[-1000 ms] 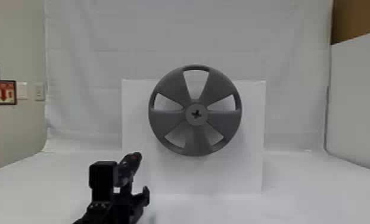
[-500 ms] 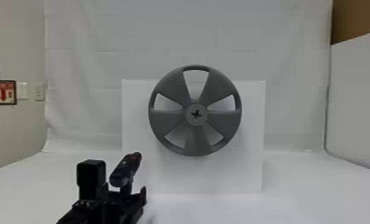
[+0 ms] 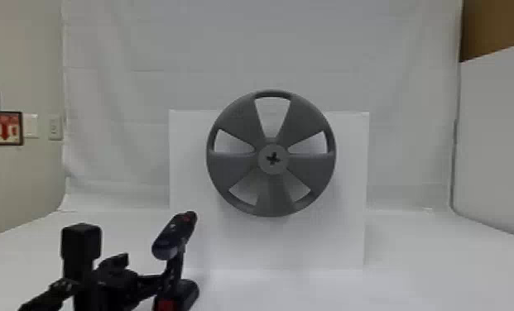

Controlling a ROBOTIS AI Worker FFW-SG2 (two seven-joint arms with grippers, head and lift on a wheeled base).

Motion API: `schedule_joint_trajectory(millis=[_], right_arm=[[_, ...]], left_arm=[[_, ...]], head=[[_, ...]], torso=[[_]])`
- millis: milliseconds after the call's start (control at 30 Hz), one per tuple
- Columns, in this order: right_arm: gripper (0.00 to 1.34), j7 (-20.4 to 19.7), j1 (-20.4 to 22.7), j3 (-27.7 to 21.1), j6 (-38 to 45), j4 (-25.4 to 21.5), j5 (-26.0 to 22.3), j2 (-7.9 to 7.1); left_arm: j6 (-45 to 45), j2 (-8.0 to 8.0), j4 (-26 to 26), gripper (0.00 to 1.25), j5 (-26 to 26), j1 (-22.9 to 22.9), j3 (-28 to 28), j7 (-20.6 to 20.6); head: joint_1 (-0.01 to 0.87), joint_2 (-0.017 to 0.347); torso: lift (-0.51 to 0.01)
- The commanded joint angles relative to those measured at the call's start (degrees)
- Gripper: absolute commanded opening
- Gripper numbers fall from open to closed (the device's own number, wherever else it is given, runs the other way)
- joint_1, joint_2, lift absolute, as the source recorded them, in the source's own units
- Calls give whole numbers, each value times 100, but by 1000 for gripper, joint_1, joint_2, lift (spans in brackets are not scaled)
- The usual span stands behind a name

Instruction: Grasp the drill and bring into the middle of wheel

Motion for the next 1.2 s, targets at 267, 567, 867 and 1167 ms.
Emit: schedule_joint_trajectory(millis=[267, 567, 867, 1167], right_arm=[[1258, 1, 30, -37, 0, 0, -9, -4], [1258, 1, 47, -116, 0, 0, -35, -13], [1258, -8, 82, -133, 0, 0, -44, -13], [1258, 1, 91, -133, 0, 0, -44, -22]], left_arm=[[253, 205, 159, 1186, -373, -107, 658, -1180], [253, 196, 150, 1183, -504, -10, 1088, -969], [227, 187, -131, 1151, -346, 192, 1326, -11], [447, 73, -799, 1143, -144, 341, 1255, 964]], head=[[54, 31], [54, 31], [54, 31], [54, 31]], torso=[[-403], [-403], [-403], [-403]])
